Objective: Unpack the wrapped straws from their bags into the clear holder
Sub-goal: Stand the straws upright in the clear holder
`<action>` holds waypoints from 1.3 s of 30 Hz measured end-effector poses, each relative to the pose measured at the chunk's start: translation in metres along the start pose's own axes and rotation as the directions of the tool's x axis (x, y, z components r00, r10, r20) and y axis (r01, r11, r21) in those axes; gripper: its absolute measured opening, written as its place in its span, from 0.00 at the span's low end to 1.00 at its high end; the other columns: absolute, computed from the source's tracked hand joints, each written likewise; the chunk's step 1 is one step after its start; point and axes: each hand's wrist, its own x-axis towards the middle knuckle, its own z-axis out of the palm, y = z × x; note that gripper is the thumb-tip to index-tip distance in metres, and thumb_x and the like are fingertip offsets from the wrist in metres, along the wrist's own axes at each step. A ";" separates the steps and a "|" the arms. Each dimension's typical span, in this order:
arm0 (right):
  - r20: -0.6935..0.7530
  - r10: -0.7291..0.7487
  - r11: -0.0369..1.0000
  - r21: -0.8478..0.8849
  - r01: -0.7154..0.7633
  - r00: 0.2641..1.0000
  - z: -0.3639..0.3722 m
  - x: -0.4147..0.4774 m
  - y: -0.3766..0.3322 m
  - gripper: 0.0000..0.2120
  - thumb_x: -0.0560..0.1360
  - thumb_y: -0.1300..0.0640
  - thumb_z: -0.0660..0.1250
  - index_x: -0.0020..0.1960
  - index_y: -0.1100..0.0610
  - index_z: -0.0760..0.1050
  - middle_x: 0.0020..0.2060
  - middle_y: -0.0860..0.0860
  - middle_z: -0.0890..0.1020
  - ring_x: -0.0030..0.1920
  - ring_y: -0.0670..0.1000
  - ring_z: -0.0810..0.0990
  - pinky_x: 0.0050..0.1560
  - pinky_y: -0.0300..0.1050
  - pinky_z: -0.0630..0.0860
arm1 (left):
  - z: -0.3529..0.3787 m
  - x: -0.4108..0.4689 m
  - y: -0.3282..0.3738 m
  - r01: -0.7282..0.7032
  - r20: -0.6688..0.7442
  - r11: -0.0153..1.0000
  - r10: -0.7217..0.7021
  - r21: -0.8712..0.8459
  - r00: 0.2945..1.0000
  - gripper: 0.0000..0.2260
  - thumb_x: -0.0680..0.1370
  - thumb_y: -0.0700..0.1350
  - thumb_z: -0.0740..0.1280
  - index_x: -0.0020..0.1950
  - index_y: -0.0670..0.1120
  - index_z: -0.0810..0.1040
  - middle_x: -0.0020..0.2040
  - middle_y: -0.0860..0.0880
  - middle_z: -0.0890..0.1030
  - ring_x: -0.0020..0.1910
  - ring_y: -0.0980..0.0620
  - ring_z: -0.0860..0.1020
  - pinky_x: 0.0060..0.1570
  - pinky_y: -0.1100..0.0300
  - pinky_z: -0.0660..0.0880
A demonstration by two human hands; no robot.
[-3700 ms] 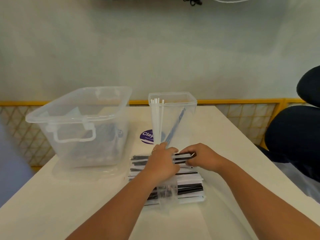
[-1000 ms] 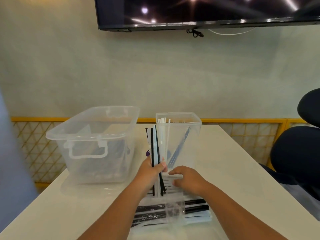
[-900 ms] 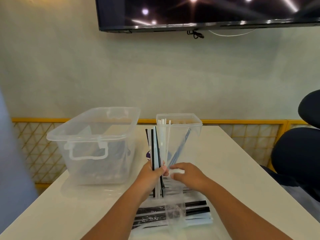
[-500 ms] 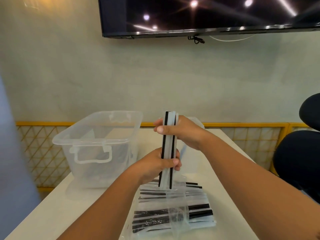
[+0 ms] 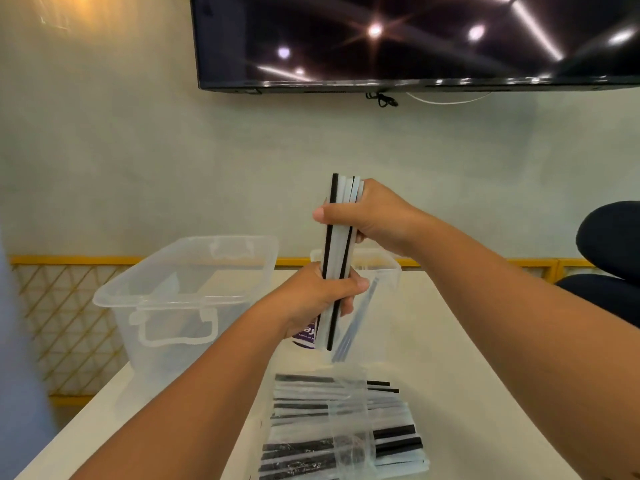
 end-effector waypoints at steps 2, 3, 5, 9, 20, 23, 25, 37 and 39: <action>-0.045 -0.037 0.999 -0.041 0.035 0.998 -0.007 0.010 -0.005 0.09 0.71 0.57 0.71 0.45 0.60 0.72 0.31 0.52 0.71 0.30 0.47 0.72 0.27 0.34 0.68 | 0.000 0.011 0.006 -0.053 -0.054 0.999 0.053 0.001 0.997 0.07 0.75 0.41 0.69 0.37 0.46 0.76 0.27 0.51 0.75 0.30 0.55 0.74 0.42 0.61 0.74; -0.068 -0.054 0.997 -0.053 0.050 0.996 -0.011 0.016 -0.007 0.09 0.71 0.57 0.71 0.44 0.60 0.72 0.31 0.53 0.71 0.31 0.48 0.72 0.28 0.35 0.68 | -0.001 0.018 0.009 -0.078 -0.081 0.997 0.078 0.004 0.994 0.05 0.74 0.41 0.69 0.39 0.46 0.76 0.29 0.50 0.76 0.32 0.54 0.76 0.44 0.60 0.75; -0.114 -0.076 0.996 -0.064 0.069 0.991 -0.022 0.030 -0.007 0.09 0.71 0.57 0.71 0.44 0.60 0.73 0.33 0.53 0.73 0.34 0.49 0.74 0.30 0.37 0.71 | -0.006 0.034 0.011 -0.093 -0.145 0.995 0.097 0.032 0.985 0.04 0.72 0.43 0.72 0.43 0.48 0.78 0.35 0.50 0.79 0.37 0.54 0.78 0.46 0.59 0.75; -0.240 -0.102 0.993 -0.077 0.086 0.965 -0.047 0.058 0.000 0.09 0.71 0.56 0.71 0.45 0.59 0.73 0.35 0.51 0.75 0.36 0.48 0.76 0.33 0.38 0.74 | -0.020 0.064 0.002 -0.078 -0.266 0.994 0.096 0.079 0.959 0.14 0.70 0.45 0.74 0.54 0.50 0.77 0.49 0.52 0.81 0.49 0.53 0.78 0.46 0.61 0.74; -0.281 0.269 0.955 -0.043 -0.292 0.921 -0.043 0.113 0.123 0.09 0.70 0.57 0.72 0.42 0.59 0.72 0.33 0.52 0.76 0.31 0.48 0.75 0.25 0.36 0.74 | -0.027 0.117 -0.068 0.227 -0.425 0.922 -0.078 0.313 0.902 0.35 0.71 0.58 0.70 0.74 0.51 0.60 0.76 0.51 0.57 0.74 0.49 0.57 0.72 0.49 0.59; -0.130 0.482 0.874 0.000 -0.486 0.866 -0.024 0.113 0.158 0.09 0.71 0.59 0.71 0.39 0.59 0.71 0.31 0.53 0.74 0.29 0.48 0.73 0.26 0.36 0.71 | -0.027 0.123 -0.077 0.274 -0.409 0.907 -0.129 0.319 0.903 0.39 0.72 0.60 0.67 0.77 0.50 0.53 0.78 0.52 0.51 0.76 0.50 0.51 0.73 0.47 0.55; -0.029 0.596 0.803 0.012 -0.596 0.803 -0.015 0.113 0.172 0.07 0.72 0.62 0.69 0.39 0.59 0.71 0.32 0.52 0.73 0.30 0.47 0.73 0.27 0.35 0.72 | -0.027 0.125 -0.079 0.284 -0.399 0.906 -0.146 0.314 0.905 0.40 0.73 0.61 0.66 0.77 0.50 0.50 0.78 0.52 0.50 0.77 0.50 0.49 0.74 0.48 0.54; 0.210 0.775 0.615 -0.463 -0.638 0.595 0.008 0.130 0.185 0.23 0.76 0.53 0.63 0.67 0.62 0.68 0.65 0.58 0.73 0.63 0.57 0.76 0.64 0.52 0.73 | -0.024 0.123 -0.079 0.277 -0.391 0.905 -0.139 0.324 0.910 0.40 0.73 0.61 0.65 0.77 0.51 0.48 0.78 0.51 0.52 0.76 0.49 0.54 0.70 0.54 0.58; 0.197 0.774 0.608 -0.496 -0.620 0.601 0.012 0.132 0.185 0.22 0.76 0.52 0.63 0.66 0.62 0.68 0.65 0.59 0.73 0.64 0.56 0.75 0.65 0.51 0.72 | -0.025 0.122 -0.079 0.272 -0.392 0.909 -0.136 0.315 0.910 0.40 0.73 0.61 0.66 0.77 0.51 0.48 0.78 0.51 0.52 0.76 0.49 0.55 0.70 0.54 0.59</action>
